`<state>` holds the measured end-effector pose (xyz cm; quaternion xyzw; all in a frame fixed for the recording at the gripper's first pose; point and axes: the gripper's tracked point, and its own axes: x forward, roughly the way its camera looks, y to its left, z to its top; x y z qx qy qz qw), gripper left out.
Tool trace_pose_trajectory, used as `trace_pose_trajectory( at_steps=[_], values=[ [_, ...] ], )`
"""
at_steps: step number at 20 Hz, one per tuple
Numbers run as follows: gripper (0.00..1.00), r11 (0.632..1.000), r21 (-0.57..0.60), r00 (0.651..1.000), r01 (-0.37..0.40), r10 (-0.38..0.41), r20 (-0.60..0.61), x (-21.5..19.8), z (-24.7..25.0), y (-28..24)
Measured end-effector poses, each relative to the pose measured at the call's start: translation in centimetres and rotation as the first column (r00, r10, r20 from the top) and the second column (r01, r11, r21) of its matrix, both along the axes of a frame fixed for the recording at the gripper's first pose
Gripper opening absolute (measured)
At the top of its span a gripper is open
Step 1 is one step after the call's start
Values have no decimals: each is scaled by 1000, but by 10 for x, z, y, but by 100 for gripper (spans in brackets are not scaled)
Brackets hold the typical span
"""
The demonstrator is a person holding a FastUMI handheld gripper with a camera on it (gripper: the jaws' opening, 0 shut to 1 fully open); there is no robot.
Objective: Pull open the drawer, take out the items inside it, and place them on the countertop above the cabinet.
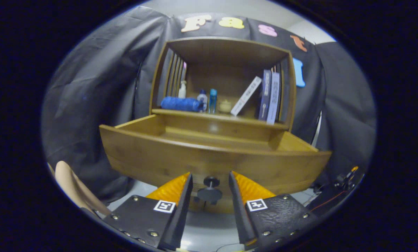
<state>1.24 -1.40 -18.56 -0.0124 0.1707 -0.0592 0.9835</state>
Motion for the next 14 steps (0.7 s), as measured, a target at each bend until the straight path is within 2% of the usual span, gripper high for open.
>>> trace_pose_trajectory(
  at_steps=[3, 8, 11, 14],
  values=[
    [58, 999, -1, 995, -41, 41, 89, 14, 64, 12],
    [58, 992, 13, 989, -127, 126, 75, 78, 109, 16],
    [58, 982, 68, 984, -174, 176, -28, 123, 103, 17],
    [58, 973, 122, 951, -197, 220, -216, 154, 62, 17]
  ],
)
